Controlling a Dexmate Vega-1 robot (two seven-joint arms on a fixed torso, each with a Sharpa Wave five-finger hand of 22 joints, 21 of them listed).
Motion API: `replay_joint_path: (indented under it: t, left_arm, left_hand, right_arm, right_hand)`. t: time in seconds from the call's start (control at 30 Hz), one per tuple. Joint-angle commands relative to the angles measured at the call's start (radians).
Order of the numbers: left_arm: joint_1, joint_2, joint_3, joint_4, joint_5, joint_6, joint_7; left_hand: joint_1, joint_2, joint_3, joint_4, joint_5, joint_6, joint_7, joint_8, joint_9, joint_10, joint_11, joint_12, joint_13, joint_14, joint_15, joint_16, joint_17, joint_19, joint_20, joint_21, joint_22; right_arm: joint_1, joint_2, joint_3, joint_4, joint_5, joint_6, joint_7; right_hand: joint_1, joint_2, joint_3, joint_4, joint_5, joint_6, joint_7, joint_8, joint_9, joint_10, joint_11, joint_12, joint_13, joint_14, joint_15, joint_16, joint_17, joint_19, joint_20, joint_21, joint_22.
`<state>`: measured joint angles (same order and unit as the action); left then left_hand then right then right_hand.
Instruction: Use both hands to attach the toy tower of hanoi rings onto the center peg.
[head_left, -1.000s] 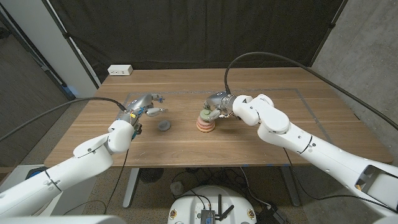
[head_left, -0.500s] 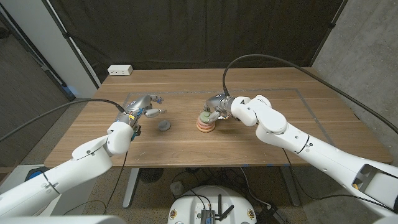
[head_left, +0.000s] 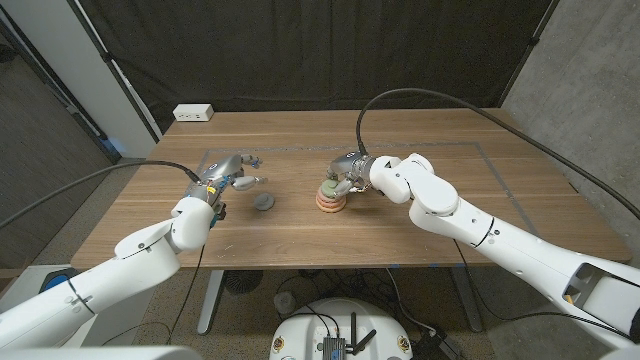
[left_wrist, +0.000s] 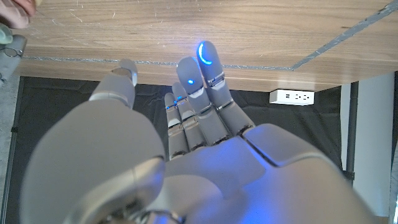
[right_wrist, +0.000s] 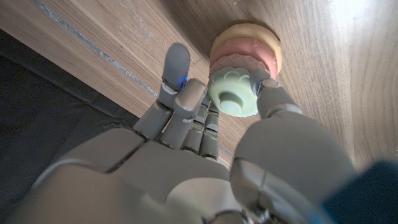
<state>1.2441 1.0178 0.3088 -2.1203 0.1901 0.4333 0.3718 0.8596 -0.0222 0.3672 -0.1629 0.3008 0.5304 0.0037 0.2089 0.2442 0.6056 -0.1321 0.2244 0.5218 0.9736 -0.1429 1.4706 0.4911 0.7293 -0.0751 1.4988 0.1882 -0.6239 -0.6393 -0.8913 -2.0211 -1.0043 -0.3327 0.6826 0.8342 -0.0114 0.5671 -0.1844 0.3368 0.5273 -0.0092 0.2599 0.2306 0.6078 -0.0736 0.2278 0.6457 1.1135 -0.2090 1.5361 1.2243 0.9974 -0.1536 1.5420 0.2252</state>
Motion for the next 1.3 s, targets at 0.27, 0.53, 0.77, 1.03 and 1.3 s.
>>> replay_joint_path:
  t: [0.27,0.53,0.77,1.03,1.3]
  left_arm:
    - [0.002,-0.005,0.002,0.018,-0.007,-0.017,0.001]
    - [-0.001,-0.007,0.004,0.024,-0.010,-0.019,0.000]
    - [-0.008,-0.009,0.010,0.027,-0.009,-0.022,-0.001]
    - [-0.012,-0.008,0.013,0.026,-0.006,-0.021,-0.002]
    - [-0.010,-0.005,0.012,0.022,-0.005,-0.019,-0.002]
  left_hand:
    - [0.003,0.006,0.008,-0.001,0.006,0.009,0.001,-0.001,0.003,0.012,0.000,-0.002,0.002,0.003,-0.075,0.008,0.004,0.007,-0.131,0.007,0.002]
    - [0.002,0.006,0.010,-0.002,0.005,0.010,0.000,-0.001,0.003,0.013,-0.001,-0.002,0.002,0.003,-0.075,0.009,0.003,0.008,-0.131,0.007,0.002]
    - [0.002,0.006,0.010,-0.002,0.005,0.007,0.003,-0.003,0.003,0.010,0.001,-0.004,0.003,0.006,-0.075,0.012,0.006,0.006,-0.131,0.007,0.002]
    - [0.002,0.008,0.012,-0.001,0.005,0.009,0.003,-0.002,0.004,0.011,0.002,-0.003,0.004,0.002,-0.075,0.011,0.004,0.006,-0.131,0.007,0.003]
    - [0.001,0.008,0.013,-0.001,0.005,0.009,0.004,-0.002,0.004,0.012,0.001,-0.003,0.004,0.002,-0.075,0.011,0.005,0.007,-0.131,0.008,0.003]
  right_arm:
    - [0.020,0.020,-0.024,0.015,-0.054,0.030,0.013]
    - [0.026,0.030,-0.028,0.040,-0.057,0.037,0.024]
    - [0.025,0.027,-0.025,0.042,-0.058,0.033,0.035]
    - [0.024,0.019,-0.023,0.033,-0.064,0.031,0.055]
    - [0.028,0.021,-0.022,0.033,-0.074,0.029,0.068]
  right_hand:
    - [0.037,0.044,0.026,0.017,0.008,0.056,-0.052,0.005,0.003,0.075,-0.068,0.005,0.004,0.004,-0.008,0.004,0.005,-0.002,-0.065,-0.004,0.001]
    - [0.037,0.045,0.026,0.017,0.009,0.057,-0.052,0.004,0.003,0.077,-0.068,0.005,0.006,0.004,-0.008,0.004,0.005,-0.001,-0.065,-0.003,0.002]
    - [0.035,0.042,0.026,0.017,0.009,0.051,-0.052,0.000,0.004,0.069,-0.069,-0.001,0.006,0.002,-0.008,0.003,0.005,-0.003,-0.064,-0.004,0.001]
    - [0.012,0.024,0.015,0.023,0.007,0.045,-0.055,0.000,0.011,0.033,-0.063,-0.019,0.007,-0.008,-0.007,-0.003,0.004,-0.011,-0.063,-0.007,-0.002]
    - [-0.022,-0.009,0.001,0.024,0.004,-0.009,-0.041,-0.018,0.022,-0.032,-0.028,-0.042,-0.002,-0.030,-0.007,-0.011,0.005,-0.021,-0.063,-0.010,-0.004]
